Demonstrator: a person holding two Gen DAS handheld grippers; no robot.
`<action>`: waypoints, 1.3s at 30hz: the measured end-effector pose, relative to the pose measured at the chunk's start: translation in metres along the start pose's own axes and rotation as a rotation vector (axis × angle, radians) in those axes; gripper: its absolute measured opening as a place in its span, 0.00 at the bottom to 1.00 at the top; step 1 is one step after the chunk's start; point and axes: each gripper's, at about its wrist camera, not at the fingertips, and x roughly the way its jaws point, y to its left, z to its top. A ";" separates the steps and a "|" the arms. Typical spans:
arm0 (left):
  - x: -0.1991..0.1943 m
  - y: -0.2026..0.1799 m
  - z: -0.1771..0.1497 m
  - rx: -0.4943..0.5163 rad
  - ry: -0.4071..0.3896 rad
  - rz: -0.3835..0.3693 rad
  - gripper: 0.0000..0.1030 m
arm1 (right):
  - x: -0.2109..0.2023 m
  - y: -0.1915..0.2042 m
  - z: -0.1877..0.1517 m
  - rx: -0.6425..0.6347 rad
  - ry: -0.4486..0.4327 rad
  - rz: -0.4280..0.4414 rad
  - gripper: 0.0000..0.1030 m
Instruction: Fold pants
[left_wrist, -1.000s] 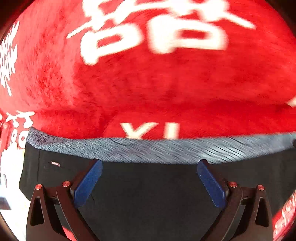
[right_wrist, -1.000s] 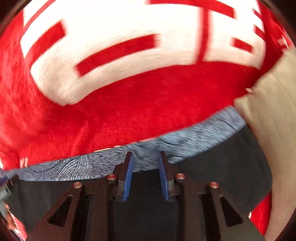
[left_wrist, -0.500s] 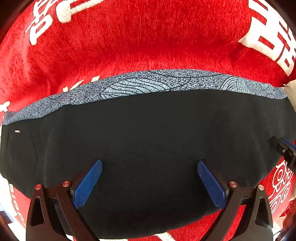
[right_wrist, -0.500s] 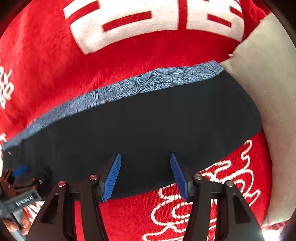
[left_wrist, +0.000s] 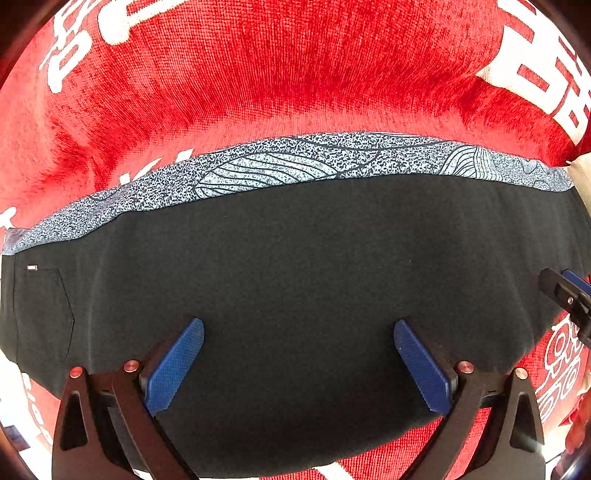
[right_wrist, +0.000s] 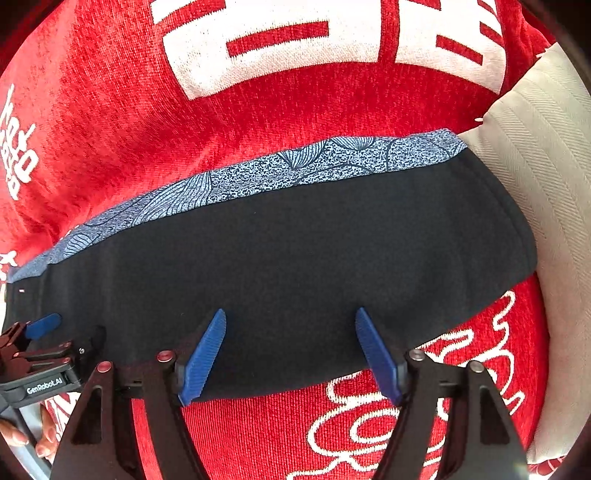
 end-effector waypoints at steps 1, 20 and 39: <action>-0.001 0.000 0.000 0.000 0.000 0.001 1.00 | -0.003 -0.004 -0.002 0.001 -0.002 -0.001 0.73; 0.002 0.002 -0.001 0.002 -0.005 0.008 1.00 | -0.025 -0.070 -0.007 0.084 -0.043 -0.038 0.74; -0.035 -0.074 0.019 0.123 -0.083 0.006 1.00 | -0.075 -0.180 -0.059 0.523 -0.100 0.105 0.63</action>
